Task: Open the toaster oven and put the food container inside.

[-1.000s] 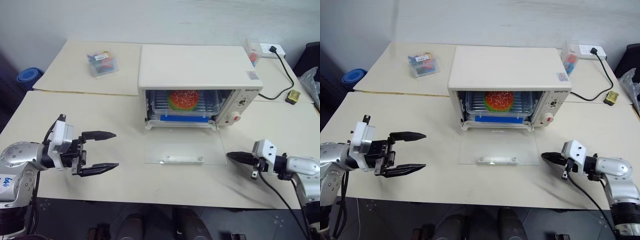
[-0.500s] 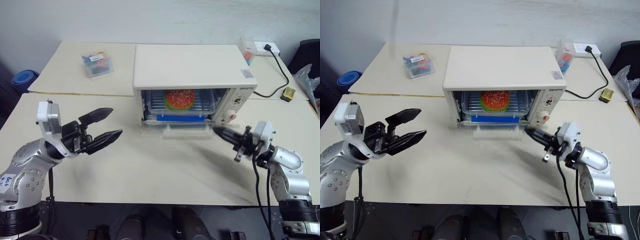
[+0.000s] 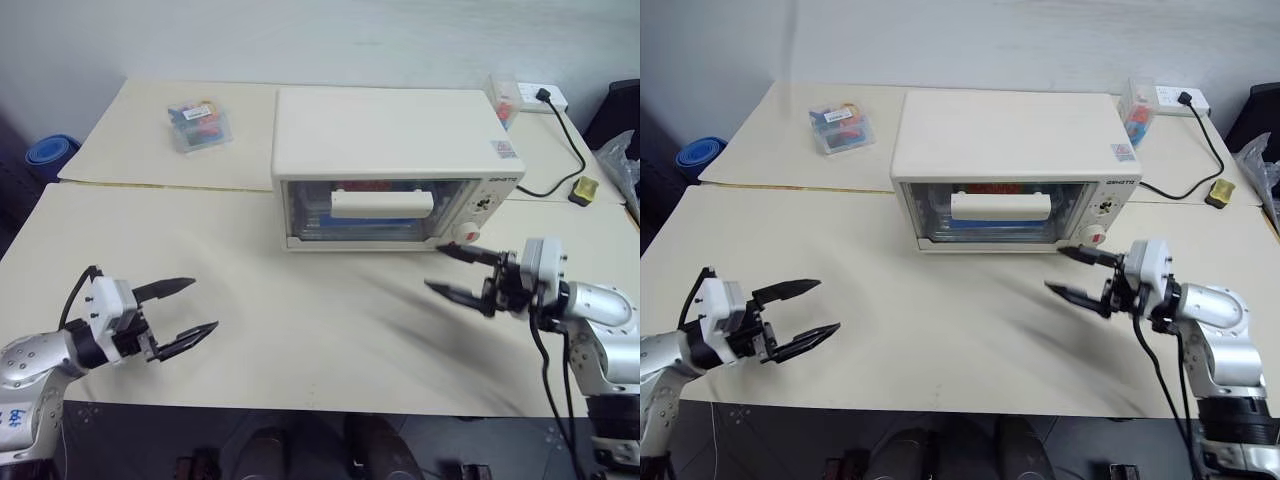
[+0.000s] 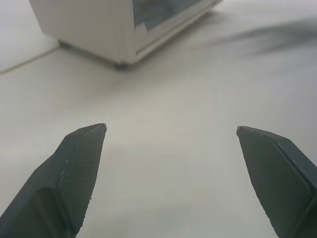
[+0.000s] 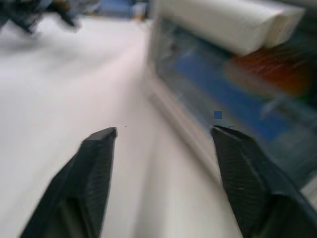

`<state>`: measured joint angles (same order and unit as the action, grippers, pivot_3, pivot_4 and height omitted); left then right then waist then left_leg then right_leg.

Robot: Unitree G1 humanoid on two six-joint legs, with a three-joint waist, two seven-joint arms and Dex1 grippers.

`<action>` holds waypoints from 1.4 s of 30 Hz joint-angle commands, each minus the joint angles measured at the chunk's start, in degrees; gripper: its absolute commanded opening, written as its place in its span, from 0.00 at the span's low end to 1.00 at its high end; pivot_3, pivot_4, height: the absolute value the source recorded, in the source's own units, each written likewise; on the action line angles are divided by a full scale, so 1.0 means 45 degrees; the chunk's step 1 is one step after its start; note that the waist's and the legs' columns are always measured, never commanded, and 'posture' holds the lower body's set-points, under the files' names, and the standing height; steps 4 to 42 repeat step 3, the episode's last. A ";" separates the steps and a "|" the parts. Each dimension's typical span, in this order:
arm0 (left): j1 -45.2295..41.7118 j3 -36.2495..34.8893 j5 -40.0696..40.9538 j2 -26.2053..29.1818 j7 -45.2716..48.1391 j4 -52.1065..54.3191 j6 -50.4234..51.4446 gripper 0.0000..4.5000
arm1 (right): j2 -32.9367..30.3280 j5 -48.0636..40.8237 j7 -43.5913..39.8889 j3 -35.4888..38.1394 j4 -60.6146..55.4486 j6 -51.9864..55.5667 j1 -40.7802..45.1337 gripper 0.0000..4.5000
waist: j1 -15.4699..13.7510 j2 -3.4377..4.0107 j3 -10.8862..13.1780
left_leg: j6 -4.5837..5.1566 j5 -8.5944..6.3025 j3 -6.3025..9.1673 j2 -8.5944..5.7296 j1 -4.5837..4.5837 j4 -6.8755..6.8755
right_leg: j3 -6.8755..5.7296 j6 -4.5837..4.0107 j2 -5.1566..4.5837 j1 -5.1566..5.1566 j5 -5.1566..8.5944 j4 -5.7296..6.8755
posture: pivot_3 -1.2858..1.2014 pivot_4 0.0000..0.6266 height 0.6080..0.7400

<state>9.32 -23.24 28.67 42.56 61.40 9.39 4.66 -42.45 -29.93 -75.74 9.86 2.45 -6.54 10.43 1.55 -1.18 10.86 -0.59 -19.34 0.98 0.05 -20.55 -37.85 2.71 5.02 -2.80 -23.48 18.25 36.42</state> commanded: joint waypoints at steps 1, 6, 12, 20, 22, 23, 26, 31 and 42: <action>0.0239 -0.0435 -0.0253 0.0115 -0.0049 0.0295 -0.0648 1.00 | -0.0318 0.0071 -0.0622 0.0569 0.0400 -0.0841 -0.0267 0.99 | 0.0002 0.0000 0.0000 | 0.0000 0.0000 0.0000 0.0000 0.0007 0.0000 | 0.0000 0.0001 0.0000 0.0002 0.0000 0.0007 | 0.52 0.24 1.00; 0.0275 -0.0482 -0.0274 -0.0023 -0.0165 0.0317 -0.0841 1.00 | -0.0316 0.0084 -0.0696 0.0744 0.0637 -0.1125 -0.0598 0.99 | 0.0006 0.0000 0.0000 | -0.0006 0.0004 0.0001 0.0002 0.0025 0.0000 | 0.0000 0.0001 0.0001 0.0006 -0.0001 0.0034 | 0.52 0.24 1.00; 0.0275 -0.0482 -0.0274 -0.0023 -0.0165 0.0317 -0.0841 1.00 | -0.0316 0.0084 -0.0696 0.0744 0.0637 -0.1125 -0.0598 0.99 | 0.0006 0.0000 0.0000 | -0.0006 0.0004 0.0001 0.0002 0.0025 0.0000 | 0.0000 0.0001 0.0001 0.0006 -0.0001 0.0034 | 0.52 0.24 1.00; 0.0275 -0.0482 -0.0274 -0.0023 -0.0165 0.0317 -0.0841 1.00 | -0.0316 0.0084 -0.0696 0.0744 0.0637 -0.1125 -0.0598 0.99 | 0.0006 0.0000 0.0000 | -0.0006 0.0004 0.0001 0.0002 0.0025 0.0000 | 0.0000 0.0001 0.0001 0.0006 -0.0001 0.0034 | 0.52 0.24 1.00; 0.0275 -0.0482 -0.0274 -0.0023 -0.0165 0.0317 -0.0841 1.00 | -0.0316 0.0084 -0.0696 0.0744 0.0637 -0.1125 -0.0598 0.99 | 0.0006 0.0000 0.0000 | -0.0006 0.0004 0.0001 0.0002 0.0025 0.0000 | 0.0000 0.0001 0.0001 0.0006 -0.0001 0.0034 | 0.52 0.24 1.00; 0.0275 -0.0482 -0.0274 -0.0023 -0.0165 0.0317 -0.0841 1.00 | -0.0316 0.0084 -0.0696 0.0744 0.0637 -0.1125 -0.0598 0.99 | 0.0006 0.0000 0.0000 | -0.0006 0.0004 0.0001 0.0002 0.0025 0.0000 | 0.0000 0.0001 0.0001 0.0006 -0.0001 0.0034 | 0.52 0.24 1.00; 0.0275 -0.0482 -0.0274 -0.0023 -0.0165 0.0317 -0.0841 1.00 | -0.0316 0.0084 -0.0696 0.0744 0.0637 -0.1125 -0.0598 0.99 | 0.0006 0.0000 0.0000 | -0.0006 0.0004 0.0001 0.0002 0.0025 0.0000 | 0.0000 0.0001 0.0001 0.0006 -0.0001 0.0034 | 0.52 0.24 1.00; 0.0275 -0.0482 -0.0274 -0.0023 -0.0165 0.0317 -0.0841 1.00 | -0.0316 0.0084 -0.0696 0.0744 0.0637 -0.1125 -0.0598 0.99 | 0.0006 0.0000 0.0000 | -0.0006 0.0004 0.0001 0.0002 0.0025 0.0000 | 0.0000 0.0001 0.0001 0.0006 -0.0001 0.0034 | 0.52 0.24 1.00; 0.0275 -0.0482 -0.0274 -0.0023 -0.0165 0.0317 -0.0841 1.00 | -0.0316 0.0084 -0.0696 0.0744 0.0637 -0.1125 -0.0598 0.99 | 0.0006 0.0000 0.0000 | -0.0006 0.0004 0.0001 0.0002 0.0025 0.0000 | 0.0000 0.0001 0.0001 0.0006 -0.0001 0.0034 | 0.52 0.24 1.00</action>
